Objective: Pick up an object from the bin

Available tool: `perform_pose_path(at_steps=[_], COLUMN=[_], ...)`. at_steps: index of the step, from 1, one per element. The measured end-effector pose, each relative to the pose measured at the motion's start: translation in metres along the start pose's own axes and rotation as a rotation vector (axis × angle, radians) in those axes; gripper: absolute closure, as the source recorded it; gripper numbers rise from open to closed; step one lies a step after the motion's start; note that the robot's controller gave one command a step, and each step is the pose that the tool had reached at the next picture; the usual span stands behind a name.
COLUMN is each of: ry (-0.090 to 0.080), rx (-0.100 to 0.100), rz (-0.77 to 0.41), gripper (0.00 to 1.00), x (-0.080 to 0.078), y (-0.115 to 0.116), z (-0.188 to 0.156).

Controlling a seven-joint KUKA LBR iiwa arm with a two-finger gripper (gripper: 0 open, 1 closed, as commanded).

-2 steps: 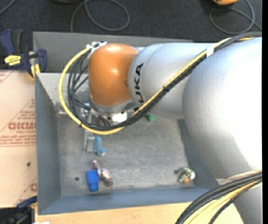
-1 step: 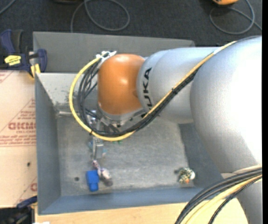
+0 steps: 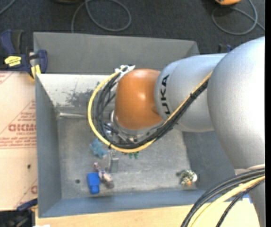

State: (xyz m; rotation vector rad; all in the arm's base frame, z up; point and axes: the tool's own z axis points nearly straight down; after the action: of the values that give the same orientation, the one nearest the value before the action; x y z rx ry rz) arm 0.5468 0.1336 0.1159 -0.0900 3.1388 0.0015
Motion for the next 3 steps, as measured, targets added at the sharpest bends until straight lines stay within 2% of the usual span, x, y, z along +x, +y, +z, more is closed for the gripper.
perform_pose_path(at_steps=[1,2,3], ry=[-0.005,-0.002,-0.004], rx=[0.0,0.001,-0.002], rz=[-0.082,-0.242,0.003], gripper=[0.0,0.0,0.0], x=[0.008,0.015,0.031], y=[-0.021,-0.021,-0.027], z=[0.021,0.029,0.031])
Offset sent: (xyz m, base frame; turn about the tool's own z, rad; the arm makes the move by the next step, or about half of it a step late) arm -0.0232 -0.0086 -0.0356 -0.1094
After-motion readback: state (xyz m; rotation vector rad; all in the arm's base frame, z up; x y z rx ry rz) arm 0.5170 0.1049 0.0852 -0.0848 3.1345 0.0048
